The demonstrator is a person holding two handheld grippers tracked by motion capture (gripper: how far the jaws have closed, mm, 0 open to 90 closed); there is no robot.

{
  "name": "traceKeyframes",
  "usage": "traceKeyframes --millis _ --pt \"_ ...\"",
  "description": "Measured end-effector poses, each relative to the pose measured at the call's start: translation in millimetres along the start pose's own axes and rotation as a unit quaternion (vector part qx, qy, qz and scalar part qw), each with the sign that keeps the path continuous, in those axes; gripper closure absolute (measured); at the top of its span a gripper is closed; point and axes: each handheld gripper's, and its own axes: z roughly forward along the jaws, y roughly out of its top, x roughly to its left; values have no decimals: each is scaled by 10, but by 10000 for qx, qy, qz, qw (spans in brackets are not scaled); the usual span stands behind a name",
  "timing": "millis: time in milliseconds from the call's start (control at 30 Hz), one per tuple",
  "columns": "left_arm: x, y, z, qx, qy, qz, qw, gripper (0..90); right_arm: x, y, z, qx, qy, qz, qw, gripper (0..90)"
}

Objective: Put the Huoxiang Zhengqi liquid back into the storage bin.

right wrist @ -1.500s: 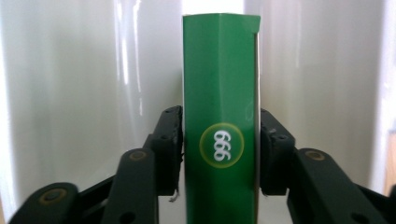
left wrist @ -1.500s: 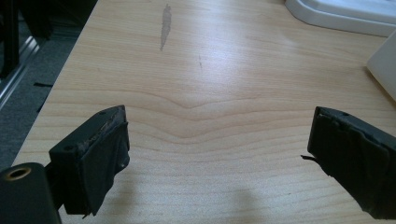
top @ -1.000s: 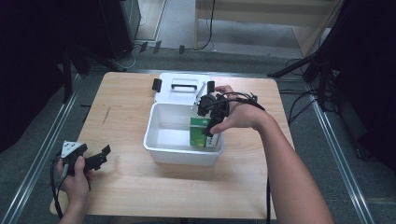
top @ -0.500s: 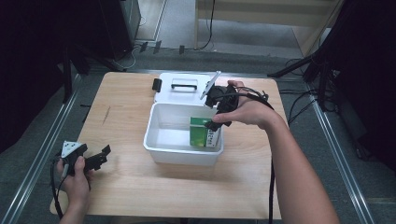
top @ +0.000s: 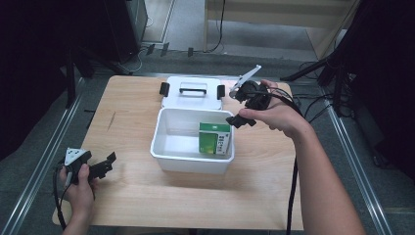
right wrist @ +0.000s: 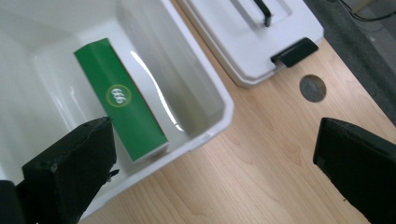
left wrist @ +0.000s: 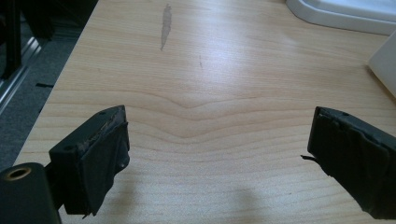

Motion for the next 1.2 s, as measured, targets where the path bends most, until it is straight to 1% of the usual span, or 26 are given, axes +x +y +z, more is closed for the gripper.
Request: traceKeyframes --millis 67,100,133,200,233,267,300,367,433,467,533,567,600,633,667,700,733,833,900,933,967,1000,1067,1100,1167,1200 --pt "-1 -1 -1 -1 2 -14 10000 64 -74 -74 -23 -170 -101 280 9994 0" --pt "-2 0 0 -5 1 -16 10000 64 -74 -74 -23 -170 -101 280 9994 0" --pt "-1 -1 -2 6 4 0 10000 64 -118 -130 -35 -303 -214 475 9982 0" --pt "-1 -1 -2 6 4 0 10000 63 -144 -158 -38 -369 -291 558 9973 0" --pt "0 -1 -3 9 3 3 10000 63 -189 -220 -49 -493 -483 730 9949 0" --pt "0 -1 -3 9 3 3 10000 64 -189 -220 -49 -493 -483 730 9949 0" --pt "-1 -1 -3 6 6 1 10000 64 -215 -280 -60 -567 -682 922 9918 0" --pt "-1 -1 -3 8 2 2 10000 63 -228 -311 -63 -609 -742 1043 9899 0" --pt "-3 -1 -1 0 11 4 10000 64 -257 -411 -64 -652 -1026 1327 9837 0" --pt "-3 -1 -1 -1 11 10 10000 64 -257 -411 -64 -652 -1026 1327 9837 0" --pt "-3 -1 -2 3 8 11 10000 64 -282 -485 -67 -765 -1177 1566 9776 0" --pt "-2 -1 -2 3 9 11 10000 64 -311 -560 -76 -915 -1317 1848 9696 0" --pt "-3 -1 -1 -2 12 9 10000 64 -311 -560 -76 -915 -1317 1848 9696 0" --pt "-3 -1 -2 1 10 9 10000 64 -339 -637 -85 -1049 -1421 2077 9621 0" --pt "-2 -1 -2 3 9 13 10000 64 -339 -637 -85 -1049 -1421 2077 9621 0" --pt "-3 -1 -2 1 9 11 10000 64 -350 -709 -87 -1130 -1445 2173 9587 0" --pt "-2 -1 -2 3 8 10 10000 64 -350 -709 -87 -1130 -1445 2173 9587 0" --pt "-3 -1 -2 4 10 4 10000 63 -345 -814 -88 -1209 -1632 2257 9528 0" --pt "-3 -1 -2 3 15 7 10000 63 -338 -933 -95 -1344 -1723 2424 9453 0" --pt "-3 -1 -2 2 14 14 10000 64 -337 -976 -94 -1368 -1782 2467 9427 0" --pt "-3 -1 -2 2 14 14 10000 63 -337 -976 -94 -1368 -1782 2467 9427 0" --pt "-3 -1 -3 5 13 15 10000 63 -337 -1020 -91 -1380 -1839 2496 9407 0" --pt "-3 -1 -3 2 13 8 10000 64 -343 -1163 -92 -1500 -1854 2649 9343 0" --pt "-3 -1 -3 2 13 8 10000 63 -343 -1163 -92 -1500 -1854 2649 9343 0" --pt "-4 -1 -3 6 19 13 10000 64 -341 -1257 -101 -1607 -1891 2743 9291 0" --pt "-4 -1 -4 6 15 22 10000 64 -331 -1351 -101 -1668 -1937 2823 9246 0"
